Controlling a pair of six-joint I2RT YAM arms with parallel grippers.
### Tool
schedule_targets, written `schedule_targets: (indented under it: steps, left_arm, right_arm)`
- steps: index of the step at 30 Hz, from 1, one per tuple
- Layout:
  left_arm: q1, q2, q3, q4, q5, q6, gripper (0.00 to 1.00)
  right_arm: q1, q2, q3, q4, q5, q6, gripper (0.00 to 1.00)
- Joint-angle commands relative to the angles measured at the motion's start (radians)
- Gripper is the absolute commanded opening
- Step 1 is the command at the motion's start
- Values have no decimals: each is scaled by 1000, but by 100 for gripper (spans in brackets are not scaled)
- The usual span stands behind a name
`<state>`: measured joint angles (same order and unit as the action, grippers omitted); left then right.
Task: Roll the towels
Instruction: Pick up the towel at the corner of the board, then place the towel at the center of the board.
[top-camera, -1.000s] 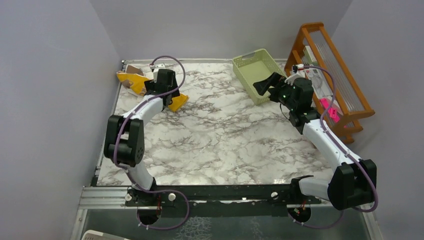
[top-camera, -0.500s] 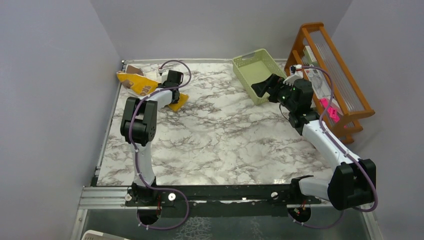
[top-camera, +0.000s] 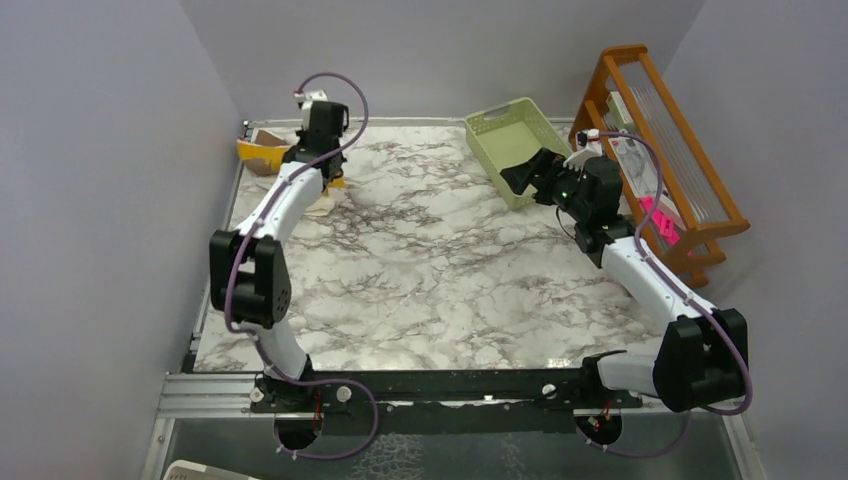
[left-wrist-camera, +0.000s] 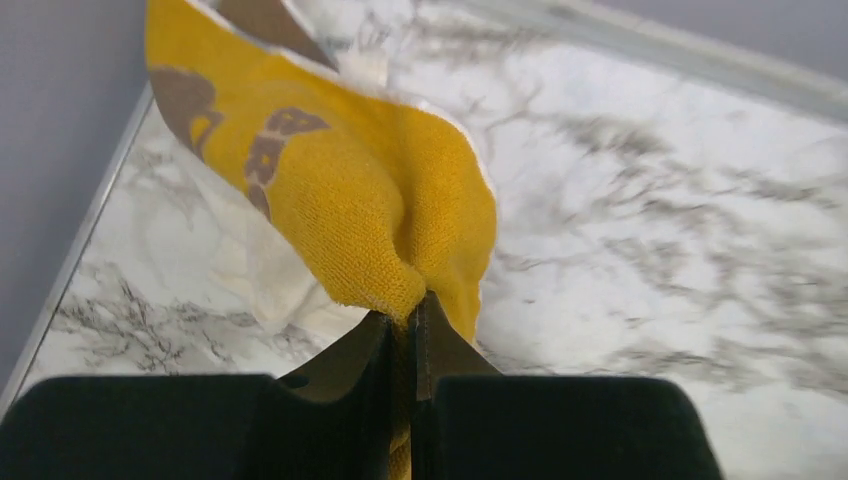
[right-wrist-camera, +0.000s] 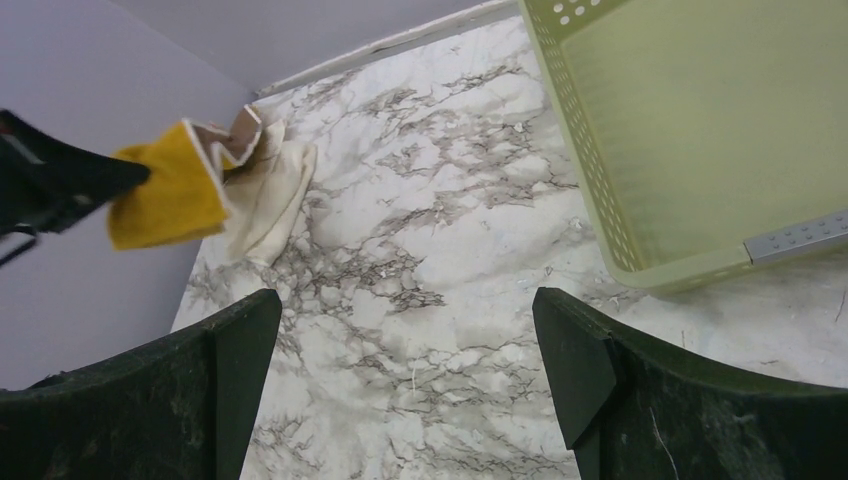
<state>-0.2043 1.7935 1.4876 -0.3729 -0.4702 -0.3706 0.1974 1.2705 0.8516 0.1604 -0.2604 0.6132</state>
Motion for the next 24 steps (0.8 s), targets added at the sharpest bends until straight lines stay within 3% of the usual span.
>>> schedule_targets:
  steps: [1,6,8,10,11,12,13,16,19,24]
  left_arm:
    - [-28,-236,89,-5,214,59,0]
    - [-153,-458,74,3,536,75,0]
    - [-155,-553,10,23,552,48,6]
    - [-153,-626,-59,7,459,46,35]
    - [-150,-650,-95,-15,408,59,56]
    - [-145,-663,-128,-48,332,66,88]
    - [-131,-665,-161,-89,256,64,98]
    - [-17,-616,-219,-224,194,52,99]
    - [85,-587,-282,-243,347,48,99]
    - [81,-588,-345,-208,614,104,99]
  right_arm:
    - [7,14,5,67,-30,-7,100]
    - [8,27,-9,104,-25,-4,100]
    - [7,34,-9,111,-29,-8,100]
    - [8,37,-16,124,-32,-14,100]
    - [8,37,-20,132,-31,-18,100]
    - [8,37,-26,137,-31,-25,100]
    - [8,36,-32,142,-31,-37,100]
    - [8,39,-47,132,-38,-97,100]
    - [52,51,-36,84,-11,-206,100]
    - [221,138,45,-153,210,-335,98]
